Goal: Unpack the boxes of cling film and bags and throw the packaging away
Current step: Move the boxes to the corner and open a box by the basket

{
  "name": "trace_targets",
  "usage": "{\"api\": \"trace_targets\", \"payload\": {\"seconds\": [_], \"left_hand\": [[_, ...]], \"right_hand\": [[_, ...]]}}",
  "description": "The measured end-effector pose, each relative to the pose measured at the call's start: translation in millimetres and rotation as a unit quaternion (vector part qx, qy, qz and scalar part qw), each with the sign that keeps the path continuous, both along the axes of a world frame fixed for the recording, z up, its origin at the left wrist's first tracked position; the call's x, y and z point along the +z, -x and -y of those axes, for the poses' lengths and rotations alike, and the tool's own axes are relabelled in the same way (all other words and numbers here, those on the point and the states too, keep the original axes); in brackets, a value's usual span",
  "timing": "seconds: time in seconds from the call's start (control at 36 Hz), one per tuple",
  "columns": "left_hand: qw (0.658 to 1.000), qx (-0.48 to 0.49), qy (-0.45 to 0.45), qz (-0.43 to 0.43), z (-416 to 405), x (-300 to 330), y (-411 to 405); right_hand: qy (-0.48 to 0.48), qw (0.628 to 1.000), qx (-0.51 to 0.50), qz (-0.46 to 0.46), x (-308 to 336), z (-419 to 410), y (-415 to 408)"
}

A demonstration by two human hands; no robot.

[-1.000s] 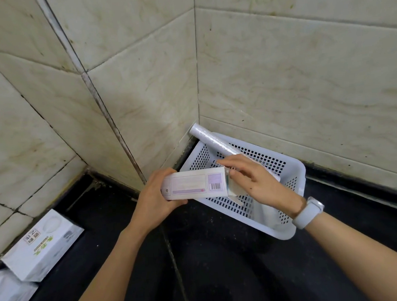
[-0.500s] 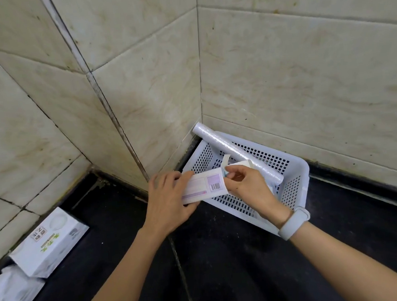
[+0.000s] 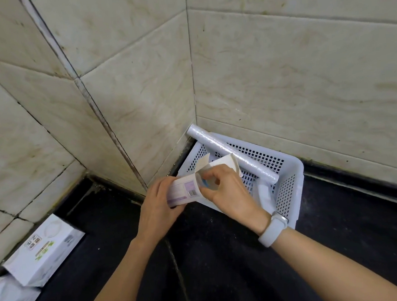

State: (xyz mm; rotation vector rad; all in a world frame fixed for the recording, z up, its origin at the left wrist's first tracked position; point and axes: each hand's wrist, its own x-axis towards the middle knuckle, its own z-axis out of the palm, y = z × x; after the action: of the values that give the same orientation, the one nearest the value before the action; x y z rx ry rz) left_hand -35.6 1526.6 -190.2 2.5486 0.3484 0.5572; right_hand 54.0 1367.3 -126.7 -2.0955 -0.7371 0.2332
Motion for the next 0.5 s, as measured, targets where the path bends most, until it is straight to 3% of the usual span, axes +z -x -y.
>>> {"api": "trace_targets", "payload": {"seconds": [0.06,0.19,0.33,0.5], "left_hand": [[1.0,0.005,0.002,0.006,-1.6,0.6,0.7],[1.0,-0.007,-0.016,0.026,-3.4,6.5,3.2],[0.998,-0.022,-0.036,0.038,0.4,12.1,1.5],[0.999,-0.026,-0.041,0.025,-0.7,12.1,0.4]], "right_hand": [[0.024,1.0,0.0,0.003,-1.7,-1.4,-0.6],[0.053,0.995,-0.005,-0.086,-6.1,-0.2,-9.0],[0.102,0.994,-0.019,-0.018,-4.3,-2.2,-5.4],[0.073,0.996,-0.033,-0.047,-10.8,-1.8,-11.3]]}}
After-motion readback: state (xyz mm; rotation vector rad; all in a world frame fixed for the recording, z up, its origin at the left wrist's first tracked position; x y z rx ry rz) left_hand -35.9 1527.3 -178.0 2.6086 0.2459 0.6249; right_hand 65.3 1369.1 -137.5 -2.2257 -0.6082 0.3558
